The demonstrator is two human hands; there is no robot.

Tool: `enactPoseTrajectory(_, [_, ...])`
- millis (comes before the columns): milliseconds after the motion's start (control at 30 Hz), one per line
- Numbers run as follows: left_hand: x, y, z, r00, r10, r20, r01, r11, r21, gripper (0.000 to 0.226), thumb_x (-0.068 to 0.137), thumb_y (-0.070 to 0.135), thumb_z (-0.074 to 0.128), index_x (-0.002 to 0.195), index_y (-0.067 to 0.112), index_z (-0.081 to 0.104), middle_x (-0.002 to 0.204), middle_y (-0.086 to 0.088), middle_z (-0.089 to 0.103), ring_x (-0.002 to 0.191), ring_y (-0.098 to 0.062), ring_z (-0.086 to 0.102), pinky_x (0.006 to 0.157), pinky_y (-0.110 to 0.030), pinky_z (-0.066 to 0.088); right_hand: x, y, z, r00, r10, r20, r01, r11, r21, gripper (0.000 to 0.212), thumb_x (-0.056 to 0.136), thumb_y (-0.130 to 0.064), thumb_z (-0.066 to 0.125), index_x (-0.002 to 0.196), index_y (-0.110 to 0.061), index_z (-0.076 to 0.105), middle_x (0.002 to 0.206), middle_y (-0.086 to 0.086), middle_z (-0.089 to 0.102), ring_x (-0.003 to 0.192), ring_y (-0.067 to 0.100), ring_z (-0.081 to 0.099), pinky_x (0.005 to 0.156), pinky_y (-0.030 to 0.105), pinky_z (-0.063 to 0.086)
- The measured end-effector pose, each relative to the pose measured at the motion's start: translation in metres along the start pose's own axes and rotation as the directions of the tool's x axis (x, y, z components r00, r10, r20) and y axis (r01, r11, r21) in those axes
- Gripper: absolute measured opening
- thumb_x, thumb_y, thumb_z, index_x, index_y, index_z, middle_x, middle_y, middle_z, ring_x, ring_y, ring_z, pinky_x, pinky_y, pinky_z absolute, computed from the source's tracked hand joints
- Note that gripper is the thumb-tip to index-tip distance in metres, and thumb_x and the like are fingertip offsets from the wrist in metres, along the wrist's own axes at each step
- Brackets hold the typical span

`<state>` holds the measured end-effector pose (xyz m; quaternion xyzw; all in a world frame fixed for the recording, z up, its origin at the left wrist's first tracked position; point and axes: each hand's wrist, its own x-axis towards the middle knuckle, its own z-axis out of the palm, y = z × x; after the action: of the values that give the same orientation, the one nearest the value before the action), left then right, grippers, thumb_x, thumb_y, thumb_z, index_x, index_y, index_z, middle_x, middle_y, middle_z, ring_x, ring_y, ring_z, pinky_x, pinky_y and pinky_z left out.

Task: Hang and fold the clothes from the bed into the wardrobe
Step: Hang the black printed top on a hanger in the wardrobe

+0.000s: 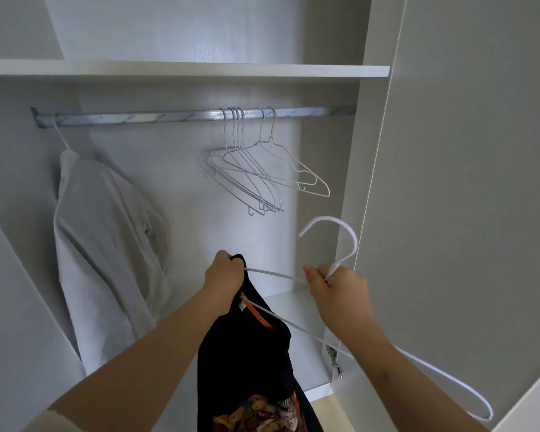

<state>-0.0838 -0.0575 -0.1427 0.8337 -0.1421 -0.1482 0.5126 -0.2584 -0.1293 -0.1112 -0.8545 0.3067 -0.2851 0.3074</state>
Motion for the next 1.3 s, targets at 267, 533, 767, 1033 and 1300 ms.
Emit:
enactPoseTrajectory(267, [0.000, 0.005, -0.010, 0.991, 0.122, 0.048, -0.129, 0.980, 0.153, 0.021, 0.090, 0.018, 0.038, 0.070, 0.012, 0.038, 0.067, -0.001, 0.040, 0.058, -0.014, 0.034, 0.052, -0.025, 0.026, 0.001, 0.014, -0.020, 0.965, 0.235, 0.113, -0.258, 0.926, 0.277, 0.047, 0.092, -0.026, 0.054, 0.047, -0.012, 0.050, 0.028, -0.009, 0.032, 0.025, 0.005, 0.028, 0.035, 0.016, 0.025])
enactPoseTrajectory(533, [-0.037, 0.011, -0.002, 0.954, 0.232, 0.188, -0.244, 0.969, 0.040, 0.025, 0.088, 0.021, 0.046, 0.063, 0.015, 0.044, 0.059, 0.002, 0.044, 0.053, -0.012, 0.039, 0.049, -0.020, 0.030, -0.006, 0.007, 0.010, 0.903, 0.348, 0.251, -0.425, 0.810, 0.405, 0.044, 0.091, -0.025, 0.053, 0.050, -0.010, 0.049, 0.034, -0.006, 0.029, 0.030, 0.009, 0.023, 0.034, 0.016, 0.020])
enactPoseTrajectory(767, [-0.068, 0.023, 0.000, 0.823, 0.437, 0.363, -0.475, 0.880, 0.020, 0.028, 0.094, 0.031, 0.048, 0.067, 0.023, 0.049, 0.061, 0.008, 0.051, 0.049, 0.004, 0.044, 0.047, -0.007, 0.033, -0.004, -0.007, 0.033, 0.906, 0.375, 0.197, -0.409, 0.655, 0.635, 0.039, 0.091, -0.019, 0.052, 0.053, -0.012, 0.043, 0.043, -0.002, 0.034, 0.035, 0.008, 0.026, 0.037, 0.018, 0.022])
enactPoseTrajectory(1033, [-0.065, 0.034, -0.039, 0.546, 0.778, 0.312, -0.622, 0.127, 0.773, 0.046, 0.083, 0.061, 0.031, 0.110, 0.035, 0.057, 0.086, -0.002, 0.059, 0.083, -0.023, 0.057, 0.065, -0.028, 0.038, 0.005, -0.019, 0.022, 0.958, 0.287, 0.027, -0.219, 0.663, 0.716, 0.055, 0.092, -0.024, 0.054, 0.038, -0.018, 0.044, 0.032, -0.010, 0.033, 0.030, 0.004, 0.030, 0.035, 0.015, 0.028])
enactPoseTrajectory(1300, [-0.060, 0.047, -0.041, 0.401, 0.901, 0.166, -0.773, 0.236, 0.588, 0.039, 0.087, 0.046, 0.044, 0.079, 0.014, 0.064, 0.065, -0.002, 0.059, 0.064, -0.023, 0.059, 0.057, -0.030, 0.044, 0.018, -0.031, -0.004, 0.967, 0.033, -0.251, 0.124, 0.801, 0.585, 0.025, 0.084, -0.025, 0.065, 0.061, -0.025, 0.058, 0.055, -0.011, 0.060, 0.055, 0.004, 0.056, 0.062, 0.021, 0.044])
